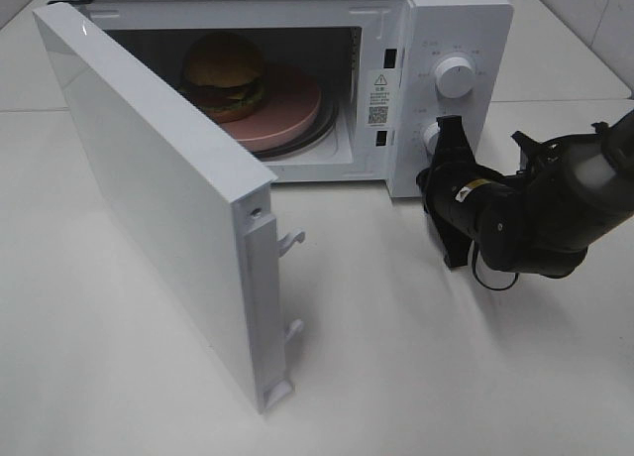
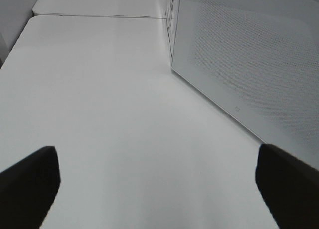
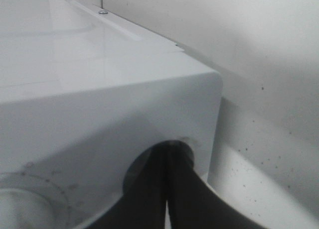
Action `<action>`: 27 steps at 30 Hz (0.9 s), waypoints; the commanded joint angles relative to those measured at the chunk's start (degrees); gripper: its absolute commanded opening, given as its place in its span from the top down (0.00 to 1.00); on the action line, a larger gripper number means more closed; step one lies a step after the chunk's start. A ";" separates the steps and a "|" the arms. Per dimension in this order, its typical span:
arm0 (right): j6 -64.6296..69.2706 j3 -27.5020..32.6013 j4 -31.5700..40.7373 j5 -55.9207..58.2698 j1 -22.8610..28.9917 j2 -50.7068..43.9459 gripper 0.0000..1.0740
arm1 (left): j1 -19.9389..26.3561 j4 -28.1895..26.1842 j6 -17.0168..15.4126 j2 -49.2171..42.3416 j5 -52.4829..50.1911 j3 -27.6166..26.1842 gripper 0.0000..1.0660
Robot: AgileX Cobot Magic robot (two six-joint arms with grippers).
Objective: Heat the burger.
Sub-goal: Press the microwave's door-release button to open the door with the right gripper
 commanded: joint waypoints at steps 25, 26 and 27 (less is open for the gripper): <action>1.55 4.76 -2.52 -3.72 0.52 -3.04 1.00 | 0.23 0.00 -0.11 -0.29 0.17 0.17 0.06; 1.55 5.33 -2.64 -3.61 0.52 -3.04 1.00 | 0.23 0.00 -0.11 -0.29 0.17 0.17 0.06; 1.66 5.61 -2.81 -3.61 1.15 -3.04 1.00 | 0.23 0.00 -0.11 -0.29 0.17 0.17 0.06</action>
